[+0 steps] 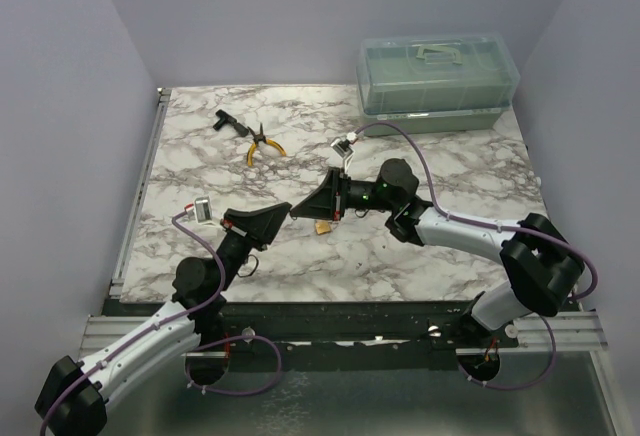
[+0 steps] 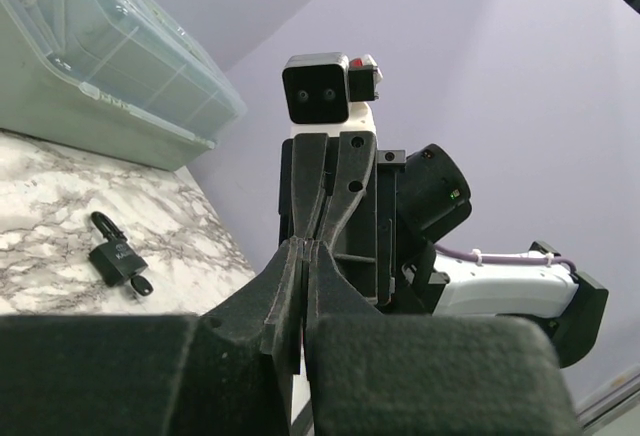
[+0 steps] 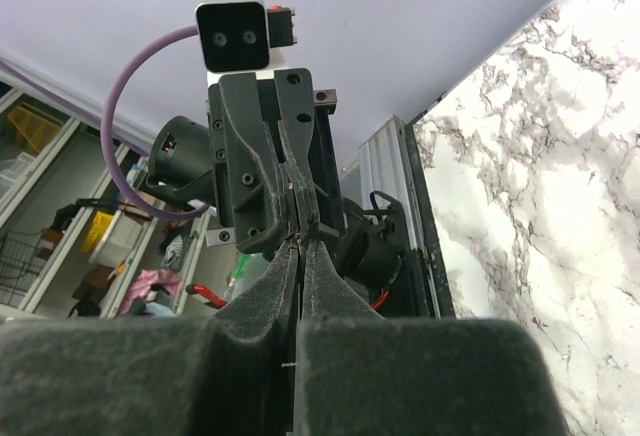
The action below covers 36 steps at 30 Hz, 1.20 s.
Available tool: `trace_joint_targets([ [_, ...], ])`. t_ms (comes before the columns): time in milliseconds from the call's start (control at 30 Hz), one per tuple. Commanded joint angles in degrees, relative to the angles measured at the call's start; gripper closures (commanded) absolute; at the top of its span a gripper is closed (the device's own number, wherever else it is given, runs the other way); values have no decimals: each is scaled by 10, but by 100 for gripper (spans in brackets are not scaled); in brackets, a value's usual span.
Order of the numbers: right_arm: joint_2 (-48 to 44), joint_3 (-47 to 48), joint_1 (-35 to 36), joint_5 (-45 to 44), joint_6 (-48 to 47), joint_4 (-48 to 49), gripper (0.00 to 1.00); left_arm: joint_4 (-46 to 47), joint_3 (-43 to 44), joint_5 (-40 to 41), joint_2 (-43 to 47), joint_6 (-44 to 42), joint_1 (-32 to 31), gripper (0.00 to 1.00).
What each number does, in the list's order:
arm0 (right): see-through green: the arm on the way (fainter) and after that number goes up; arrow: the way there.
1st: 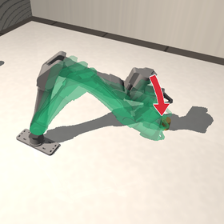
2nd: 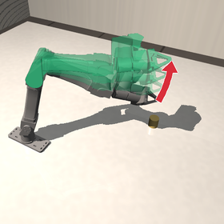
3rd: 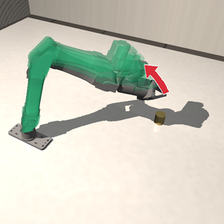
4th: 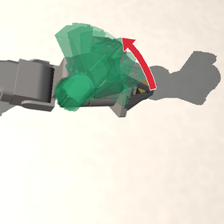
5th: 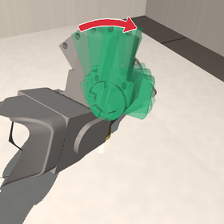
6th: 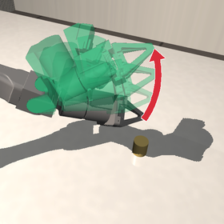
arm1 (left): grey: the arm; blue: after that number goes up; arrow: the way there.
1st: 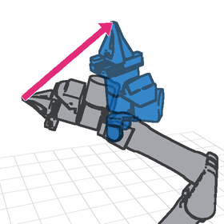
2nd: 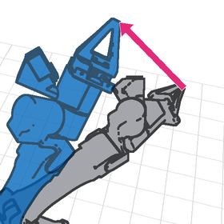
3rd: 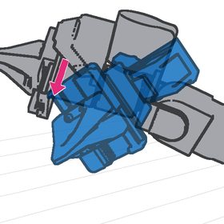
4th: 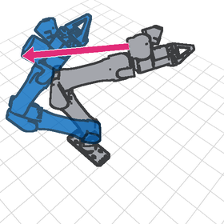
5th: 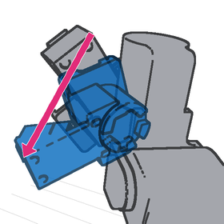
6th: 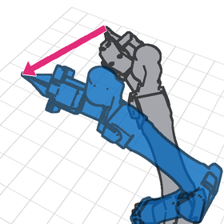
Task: Unlock with the key
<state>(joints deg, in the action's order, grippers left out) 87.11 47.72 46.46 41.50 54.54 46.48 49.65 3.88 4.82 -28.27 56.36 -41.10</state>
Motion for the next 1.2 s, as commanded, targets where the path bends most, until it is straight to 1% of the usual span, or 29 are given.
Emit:
trace_joint_targets([
  [0, -12, 18, 6, -26, -29, -33, 100, 3, -17, 18, 12, 5, 0, 88],
  [33, -16, 17, 6, -33, -35, -47, 100, 2, -18, 17, 16, 4, 0, 81],
  [67, -22, 16, 6, -41, -40, -62, 100, -3, -18, 15, 21, 4, 0, 70],
  [167, -43, 0, 6, -66, -55, -93, 100, -41, -16, 6, 42, 5, 0, 47],
  [233, -58, -11, 6, -84, -66, -117, 100, -82, -14, 5, 65, 5, 0, 36],
  [300, -74, -18, 6, -104, -82, -148, 100, -135, -8, 5, 87, 2, 0, 29],
  [400, -101, -27, 6, -144, -106, -201, 100, -231, 17, 13, 117, -12, 0, 25],
  [500, -132, -31, 5, -208, -133, -285, 100, -347, 63, 36, 121, -32, 0, 23],
  [633, -183, -30, 4, -319, -169, -394, 100, -468, 121, 69, 87, -39, 0, 21],
  [667, -196, -29, 4, -347, -177, -422, 100, -485, 133, 74, 75, -33, 0, 21],
  [733, -218, -29, 3, -402, -189, -471, 100, -513, 154, 79, 46, -23, 0, 17],
  [767, -229, -28, 3, -435, -192, -499, 100, -526, 166, 80, 25, -20, 0, 15],
  [833, -246, -29, 1, -483, -194, -541, 100, -552, 196, 82, -28, -15, -1, 14],
  [933, -261, -28, -2, -546, -182, -599, 100, -598, 253, 84, -132, -9, -1, 14],
  [1067, -277, -40, -6, -589, -159, -643, 100, -681, 346, 93, -284, 1, -2, 18],
  [1167, -291, -51, -8, -605, -147, -660, 100, -715, 406, 84, -378, -6, -4, 20],
])
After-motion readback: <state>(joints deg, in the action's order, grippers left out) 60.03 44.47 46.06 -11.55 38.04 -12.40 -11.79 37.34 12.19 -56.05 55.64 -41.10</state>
